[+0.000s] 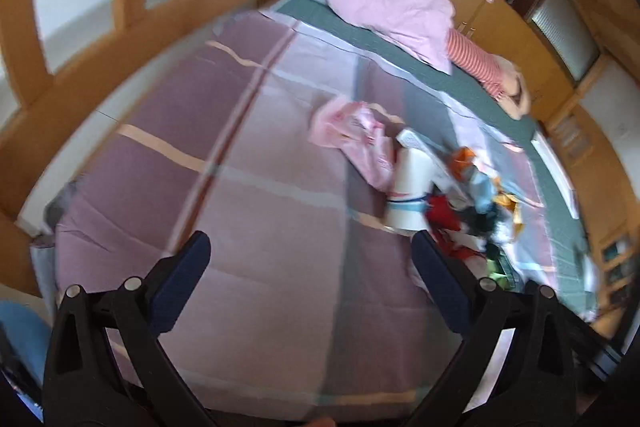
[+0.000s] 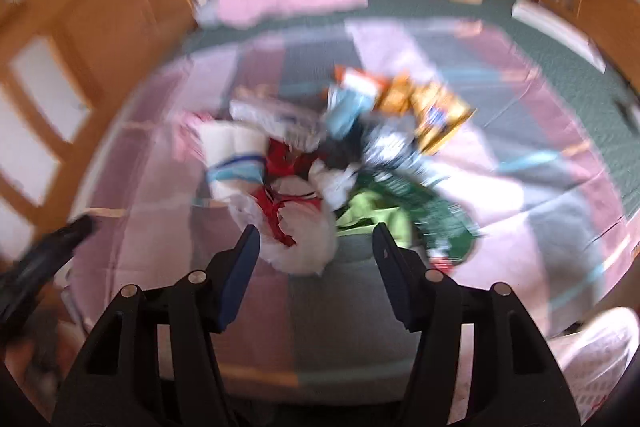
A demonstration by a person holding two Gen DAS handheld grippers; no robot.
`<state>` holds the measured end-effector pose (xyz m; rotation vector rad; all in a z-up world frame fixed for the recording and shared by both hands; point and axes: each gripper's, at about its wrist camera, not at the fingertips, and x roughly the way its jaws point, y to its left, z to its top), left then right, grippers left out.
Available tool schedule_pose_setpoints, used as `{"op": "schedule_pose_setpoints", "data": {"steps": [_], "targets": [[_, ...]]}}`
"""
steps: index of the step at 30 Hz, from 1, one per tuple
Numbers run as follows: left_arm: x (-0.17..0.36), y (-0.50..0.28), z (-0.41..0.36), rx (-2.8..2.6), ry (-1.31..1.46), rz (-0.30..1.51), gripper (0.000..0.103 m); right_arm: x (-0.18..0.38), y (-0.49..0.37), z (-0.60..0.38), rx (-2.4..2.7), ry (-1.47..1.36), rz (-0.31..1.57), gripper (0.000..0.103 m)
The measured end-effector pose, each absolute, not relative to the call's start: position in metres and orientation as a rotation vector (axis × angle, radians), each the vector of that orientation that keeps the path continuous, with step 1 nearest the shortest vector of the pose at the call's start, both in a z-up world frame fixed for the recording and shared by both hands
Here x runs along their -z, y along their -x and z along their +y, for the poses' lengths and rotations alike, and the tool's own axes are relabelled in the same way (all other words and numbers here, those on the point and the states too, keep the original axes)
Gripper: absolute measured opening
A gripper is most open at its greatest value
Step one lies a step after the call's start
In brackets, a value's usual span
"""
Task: Collect trash
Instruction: 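Reach the left gripper to the white paper cup and close on it, then carry the paper cup with the left gripper over the wastebasket and open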
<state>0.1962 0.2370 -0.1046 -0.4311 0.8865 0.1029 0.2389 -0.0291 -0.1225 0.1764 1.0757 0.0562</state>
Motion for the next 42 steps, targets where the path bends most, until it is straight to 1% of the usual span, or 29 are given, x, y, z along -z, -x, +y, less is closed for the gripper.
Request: {"op": "schedule_pose_setpoints", "data": {"steps": [3, 4, 5, 6, 7, 8, 12, 13, 14, 16, 18, 20, 21, 22, 23, 24, 27, 30, 33, 37, 42], "targets": [[0.102, -0.206, 0.239, -0.082, 0.415, 0.906, 0.099, 0.163, -0.267, -0.015, 0.019, -0.175, 1.175, 0.060], [0.102, -0.213, 0.242, -0.048, 0.433, 0.908, 0.099, 0.174, -0.271, -0.009, 0.014, -0.183, 1.192, 0.056], [0.104, -0.219, 0.244, -0.015, 0.459, 0.916, 0.099, 0.180, -0.271, -0.005, 0.006, -0.197, 1.202, 0.033], [0.107, -0.225, 0.245, 0.018, 0.492, 0.924, 0.099, 0.188, -0.269, -0.002, -0.013, -0.237, 1.225, 0.024], [0.112, -0.236, 0.249, 0.054, 0.539, 0.930, 0.099, 0.191, -0.264, -0.002, -0.037, -0.295, 1.232, 0.019], [0.116, -0.242, 0.252, 0.070, 0.562, 0.929, 0.099, 0.190, -0.257, -0.004, -0.047, -0.342, 1.217, 0.017], [0.134, -0.279, 0.241, 0.123, 0.584, 0.956, 0.089, 0.183, -0.219, -0.016, -0.031, -0.458, 1.131, 0.016], [0.138, -0.288, 0.233, 0.154, 0.582, 0.968, 0.089, 0.177, -0.213, -0.025, -0.024, -0.511, 1.079, 0.016], [0.143, -0.299, 0.224, 0.183, 0.572, 0.980, 0.089, 0.162, -0.205, -0.037, 0.030, -0.525, 0.983, 0.016], [0.156, -0.315, 0.205, 0.218, 0.557, 1.012, 0.089, 0.147, -0.195, -0.056, 0.117, -0.542, 0.876, 0.016], [0.172, -0.329, 0.189, 0.243, 0.563, 1.061, 0.089, 0.140, -0.187, -0.072, 0.180, -0.576, 0.811, 0.016], [0.187, -0.339, 0.177, 0.260, 0.578, 1.098, 0.083, 0.143, -0.186, -0.076, 0.196, -0.583, 0.810, 0.016], [0.193, -0.343, 0.174, 0.268, 0.578, 1.111, 0.070, 0.145, -0.189, -0.075, 0.192, -0.579, 0.827, 0.016], [0.199, -0.346, 0.168, 0.279, 0.571, 1.130, 0.054, 0.148, -0.190, -0.075, 0.186, -0.576, 0.843, 0.016], [0.203, -0.347, 0.165, 0.282, 0.563, 1.145, 0.046, 0.148, -0.189, -0.075, 0.180, -0.577, 0.852, 0.016], [0.207, -0.346, 0.161, 0.281, 0.557, 1.162, 0.045, 0.149, -0.193, -0.073, 0.177, -0.577, 0.855, 0.016], [0.204, -0.339, 0.161, 0.281, 0.563, 1.145, 0.044, 0.144, -0.195, -0.072, 0.164, -0.575, 0.853, 0.016], [0.184, -0.315, 0.170, 0.268, 0.545, 1.098, 0.044, 0.143, -0.196, -0.076, 0.168, -0.575, 0.845, 0.016], [0.153, -0.272, 0.185, 0.195, 0.532, 1.036, 0.044, 0.144, -0.197, -0.082, 0.158, -0.592, 0.853, 0.016], [0.117, -0.211, 0.198, 0.047, 0.469, 0.906, 0.044, 0.150, -0.202, -0.077, 0.122, -0.586, 0.888, 0.016], [0.116, -0.186, 0.218, -0.112, 0.445, 0.911, 0.044, 0.146, -0.205, -0.040, 0.008, -0.462, 0.910, 0.016]]}}
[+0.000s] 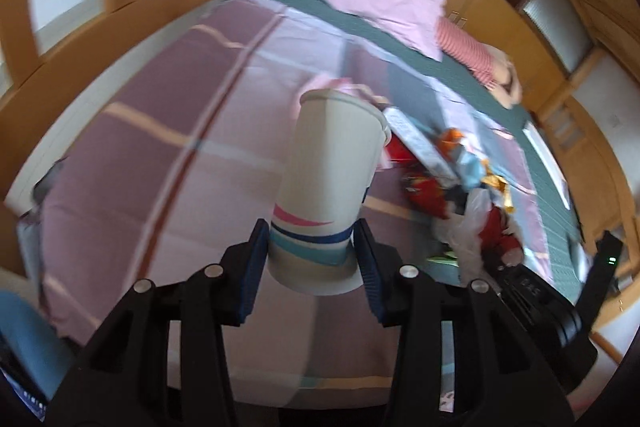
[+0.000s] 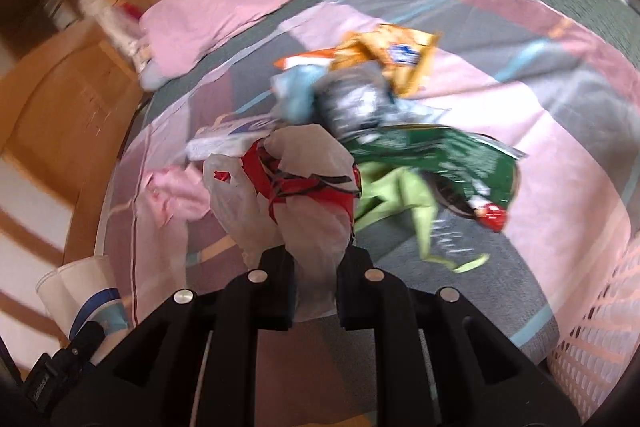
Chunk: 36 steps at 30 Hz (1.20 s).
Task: Collect trash
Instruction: 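Carry the paper cup with the left gripper over the wastebasket and open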
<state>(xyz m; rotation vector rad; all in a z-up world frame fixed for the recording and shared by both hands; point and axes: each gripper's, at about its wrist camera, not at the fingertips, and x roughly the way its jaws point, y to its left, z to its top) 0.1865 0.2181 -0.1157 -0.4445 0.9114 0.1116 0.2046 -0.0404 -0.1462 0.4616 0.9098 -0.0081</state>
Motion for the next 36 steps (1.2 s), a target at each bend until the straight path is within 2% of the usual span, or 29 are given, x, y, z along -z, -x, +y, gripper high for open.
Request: {"op": "schedule_pose_setpoints", "data": {"steps": [6, 29, 36], "targets": [[0.105, -0.184, 0.217, -0.130, 0.400, 0.883, 0.044, 0.153, -0.207, 0.001, -0.111, -0.349, 0.982, 0.016], [0.105, -0.180, 0.203, -0.024, 0.394, 0.871, 0.044, 0.161, -0.207, -0.004, -0.104, -0.402, 1.022, 0.016], [0.106, -0.180, 0.204, -0.016, 0.401, 0.870, 0.044, 0.151, -0.202, -0.013, -0.099, -0.446, 0.956, 0.016]]}}
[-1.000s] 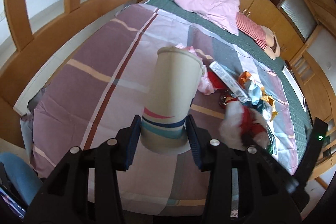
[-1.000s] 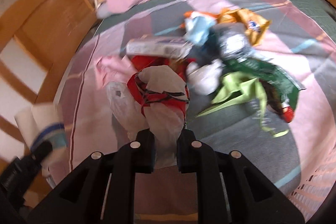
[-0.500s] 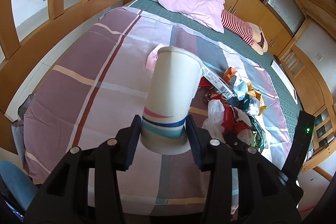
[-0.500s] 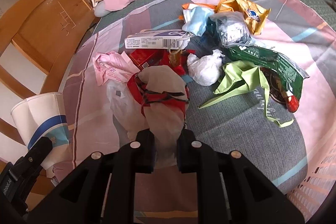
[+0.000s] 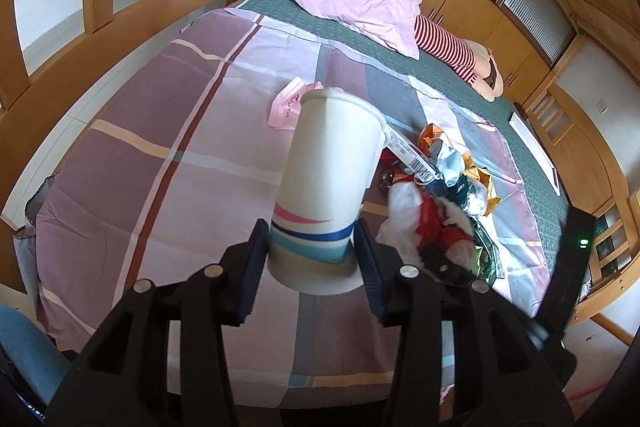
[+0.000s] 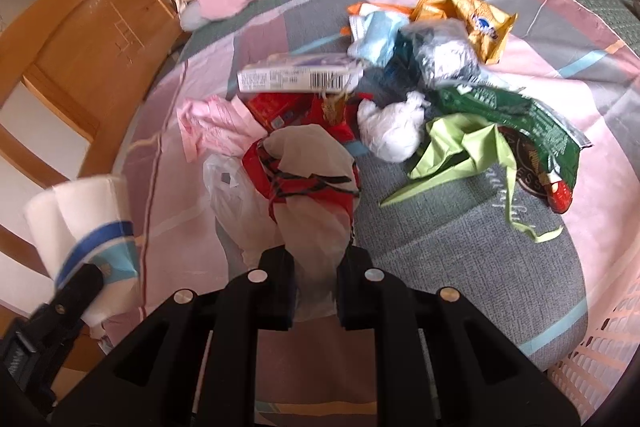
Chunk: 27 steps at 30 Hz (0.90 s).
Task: Collect trash
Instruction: 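Carry the paper cup with the left gripper over the wastebasket and open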
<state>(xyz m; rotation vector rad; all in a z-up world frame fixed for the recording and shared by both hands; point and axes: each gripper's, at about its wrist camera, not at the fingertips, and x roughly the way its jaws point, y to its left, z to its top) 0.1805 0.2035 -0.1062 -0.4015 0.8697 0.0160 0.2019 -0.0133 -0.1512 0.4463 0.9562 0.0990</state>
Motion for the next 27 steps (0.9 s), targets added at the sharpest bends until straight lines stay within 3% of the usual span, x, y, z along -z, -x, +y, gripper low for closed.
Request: {"op": "schedule_pose_setpoints", "data": {"steps": [5, 10, 13, 16, 19, 20, 24, 27], "targets": [[0.106, -0.183, 0.200, 0.121, 0.477, 0.867, 0.044, 0.097, -0.157, -0.065, -0.069, -0.479, 0.777, 0.016], [0.102, -0.181, 0.166, 0.295, 0.455, 0.862, 0.044, 0.034, -0.094, -0.152, 0.069, -0.315, 0.719, 0.016], [0.099, -0.175, 0.137, 0.401, 0.414, 0.860, 0.044, 0.032, -0.056, -0.203, 0.216, -0.228, 0.782, 0.016], [0.096, -0.168, 0.111, 0.526, 0.412, 0.860, 0.044, 0.062, -0.030, -0.236, 0.305, -0.186, 0.970, 0.017], [0.091, -0.156, 0.077, 0.666, 0.407, 0.860, 0.044, 0.115, -0.011, -0.265, 0.281, -0.293, 1.253, 0.040], [0.092, -0.152, 0.064, 0.710, 0.400, 0.867, 0.044, 0.120, -0.006, -0.271, 0.267, -0.363, 1.265, 0.043], [0.099, -0.132, 0.008, 0.879, 0.377, 0.927, 0.044, 0.088, 0.023, -0.316, 0.444, -0.487, 1.068, 0.047], [0.106, -0.113, -0.049, 1.035, 0.369, 0.981, 0.044, 0.051, 0.043, -0.338, 0.527, -0.478, 0.902, 0.058]]}}
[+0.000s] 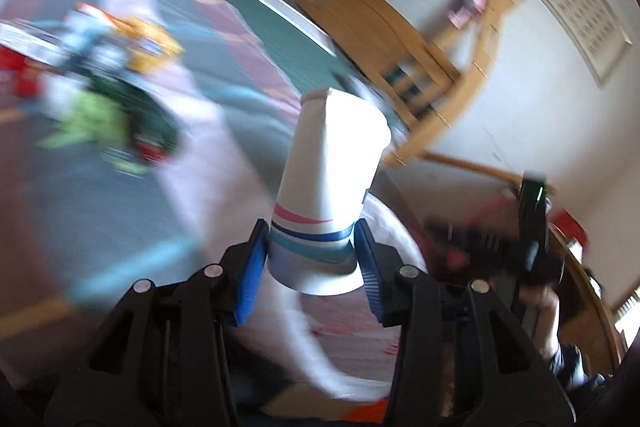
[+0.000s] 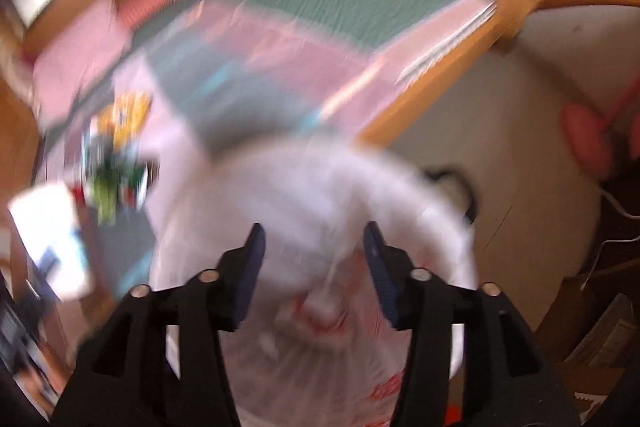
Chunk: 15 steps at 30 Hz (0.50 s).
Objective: Collect trash
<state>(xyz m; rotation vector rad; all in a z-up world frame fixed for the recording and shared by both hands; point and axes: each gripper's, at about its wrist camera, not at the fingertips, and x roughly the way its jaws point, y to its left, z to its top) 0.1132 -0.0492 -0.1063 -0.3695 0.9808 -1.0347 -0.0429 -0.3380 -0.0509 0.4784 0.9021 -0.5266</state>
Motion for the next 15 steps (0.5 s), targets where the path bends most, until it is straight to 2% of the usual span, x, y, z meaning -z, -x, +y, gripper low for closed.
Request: {"op": "schedule_pose_setpoints", "data": {"steps": [2, 3, 4, 6, 9, 15], "targets": [[0.111, -0.099, -0.087, 1.153, 0.341, 1.014, 0.044, 0.035, 0.048, -0.347, 0.539, -0.484, 0.840, 0.060], [0.112, -0.089, -0.105, 1.202, 0.310, 1.027, 0.050, 0.029, 0.050, -0.347, 0.538, -0.490, 0.821, 0.060], [0.115, -0.080, -0.124, 1.239, 0.258, 1.037, 0.069, 0.024, 0.052, -0.348, 0.536, -0.497, 0.803, 0.060], [0.118, -0.075, -0.135, 1.223, 0.188, 1.030, 0.088, 0.019, 0.054, -0.346, 0.538, -0.493, 0.775, 0.060], [0.107, -0.086, -0.117, 1.140, 0.143, 0.983, 0.089, 0.010, 0.047, -0.336, 0.548, -0.451, 0.733, 0.060], [0.058, -0.165, 0.022, 0.441, 0.115, 0.860, 0.092, 0.020, -0.038, -0.255, 0.334, -0.338, 0.773, 0.061]]}}
